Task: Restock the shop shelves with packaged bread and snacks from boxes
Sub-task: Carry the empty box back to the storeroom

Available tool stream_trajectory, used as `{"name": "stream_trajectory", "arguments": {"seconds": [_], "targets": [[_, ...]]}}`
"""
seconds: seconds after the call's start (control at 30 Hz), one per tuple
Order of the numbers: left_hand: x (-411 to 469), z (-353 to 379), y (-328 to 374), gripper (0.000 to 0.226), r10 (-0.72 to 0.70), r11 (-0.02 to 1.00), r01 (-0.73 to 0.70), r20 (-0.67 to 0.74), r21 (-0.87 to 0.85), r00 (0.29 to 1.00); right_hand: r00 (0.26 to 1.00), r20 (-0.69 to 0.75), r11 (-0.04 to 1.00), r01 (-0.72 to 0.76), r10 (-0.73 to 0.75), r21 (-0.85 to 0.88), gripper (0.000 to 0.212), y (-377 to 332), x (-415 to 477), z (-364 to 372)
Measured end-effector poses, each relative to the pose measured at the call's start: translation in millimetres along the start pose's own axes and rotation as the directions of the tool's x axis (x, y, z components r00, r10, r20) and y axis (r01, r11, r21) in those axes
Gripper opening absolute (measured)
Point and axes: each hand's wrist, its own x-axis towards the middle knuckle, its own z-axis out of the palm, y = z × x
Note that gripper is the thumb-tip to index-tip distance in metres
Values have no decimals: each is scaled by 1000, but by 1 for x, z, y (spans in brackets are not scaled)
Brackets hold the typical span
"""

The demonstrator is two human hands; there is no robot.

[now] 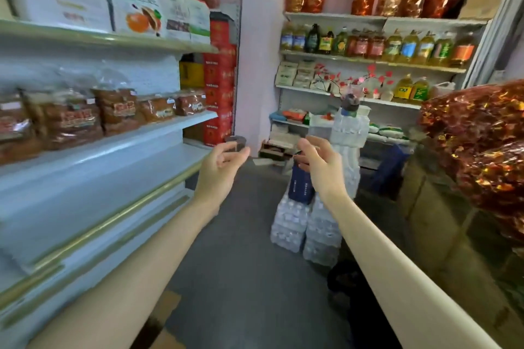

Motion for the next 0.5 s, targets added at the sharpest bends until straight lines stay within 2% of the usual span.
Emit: {"name": "stream_trajectory", "arguments": {"seconds": [0.23, 0.37, 0.5], "targets": [[65, -63, -63, 32, -100, 993, 110, -219, 33, 971, 963, 267, 994, -68, 42, 87, 36, 52, 70, 124], [93, -114, -104, 45, -148, 985, 170, -334, 37, 931, 899, 431, 984, -135, 71, 120, 39, 81, 91, 212], [124, -174, -161, 30, -211, 972, 236, -470, -5, 857, 823, 559, 977, -186, 97, 103, 39, 115, 103, 306]]}}
